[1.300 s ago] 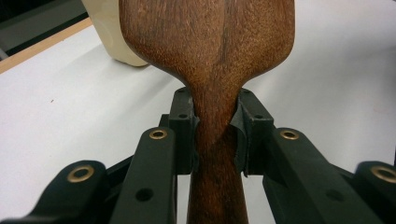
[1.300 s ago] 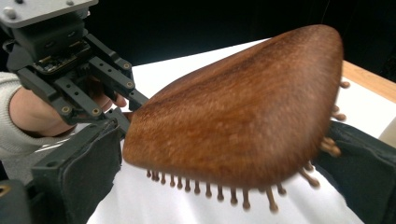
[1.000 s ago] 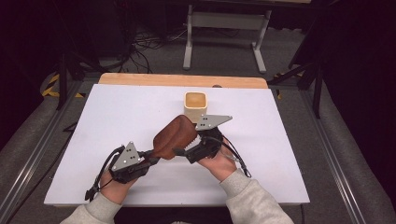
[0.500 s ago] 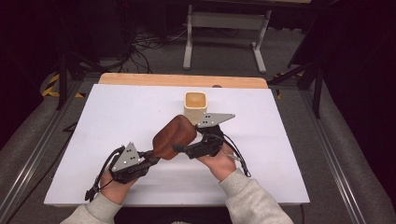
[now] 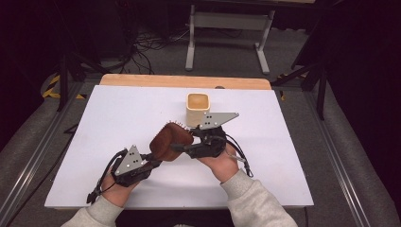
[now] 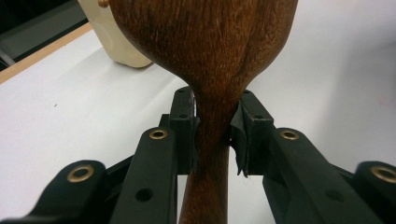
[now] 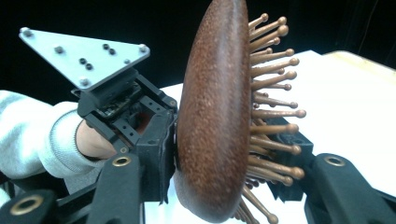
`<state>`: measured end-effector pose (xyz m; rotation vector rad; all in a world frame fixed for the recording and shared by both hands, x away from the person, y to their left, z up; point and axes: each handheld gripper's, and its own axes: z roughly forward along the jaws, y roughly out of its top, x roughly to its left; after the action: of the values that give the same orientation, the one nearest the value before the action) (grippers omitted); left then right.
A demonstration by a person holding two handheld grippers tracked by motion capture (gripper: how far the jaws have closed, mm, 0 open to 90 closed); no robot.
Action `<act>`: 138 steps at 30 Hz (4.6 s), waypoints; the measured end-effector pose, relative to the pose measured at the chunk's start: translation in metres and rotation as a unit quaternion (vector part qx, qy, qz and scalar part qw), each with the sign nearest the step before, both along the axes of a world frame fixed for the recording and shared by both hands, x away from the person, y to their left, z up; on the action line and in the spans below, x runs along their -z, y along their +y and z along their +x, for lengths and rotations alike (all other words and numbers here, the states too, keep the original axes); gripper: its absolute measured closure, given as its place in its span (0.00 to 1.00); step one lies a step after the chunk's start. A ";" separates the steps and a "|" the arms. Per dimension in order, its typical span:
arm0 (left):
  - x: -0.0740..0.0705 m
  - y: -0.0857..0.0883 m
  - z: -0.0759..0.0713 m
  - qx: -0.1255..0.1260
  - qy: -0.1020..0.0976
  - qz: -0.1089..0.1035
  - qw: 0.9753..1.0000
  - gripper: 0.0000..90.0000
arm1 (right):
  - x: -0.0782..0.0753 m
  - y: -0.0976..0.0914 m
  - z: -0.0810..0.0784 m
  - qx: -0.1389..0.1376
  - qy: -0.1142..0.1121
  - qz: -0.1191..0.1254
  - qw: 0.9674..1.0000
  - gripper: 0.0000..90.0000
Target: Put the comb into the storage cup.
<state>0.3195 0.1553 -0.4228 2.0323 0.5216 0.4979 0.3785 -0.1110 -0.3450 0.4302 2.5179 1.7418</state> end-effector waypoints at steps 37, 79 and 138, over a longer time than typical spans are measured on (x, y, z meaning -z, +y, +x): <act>0.001 0.029 0.015 -0.008 -0.007 -0.117 0.993 0.07 | -0.050 0.007 -0.008 -0.007 -0.071 -0.021 0.997 0.66; 0.003 0.067 0.023 -0.038 -0.013 -0.133 0.990 0.02 | -0.114 -0.029 0.024 0.097 -0.132 -0.019 0.986 0.65; 0.005 0.072 0.026 -0.049 -0.015 -0.128 0.990 0.02 | -0.110 -0.081 0.066 0.248 -0.136 -0.030 0.959 0.63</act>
<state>0.3453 0.2269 -0.4275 1.7583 0.6359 0.4936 0.4447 -0.1916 -0.2348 0.6911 2.0385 1.4163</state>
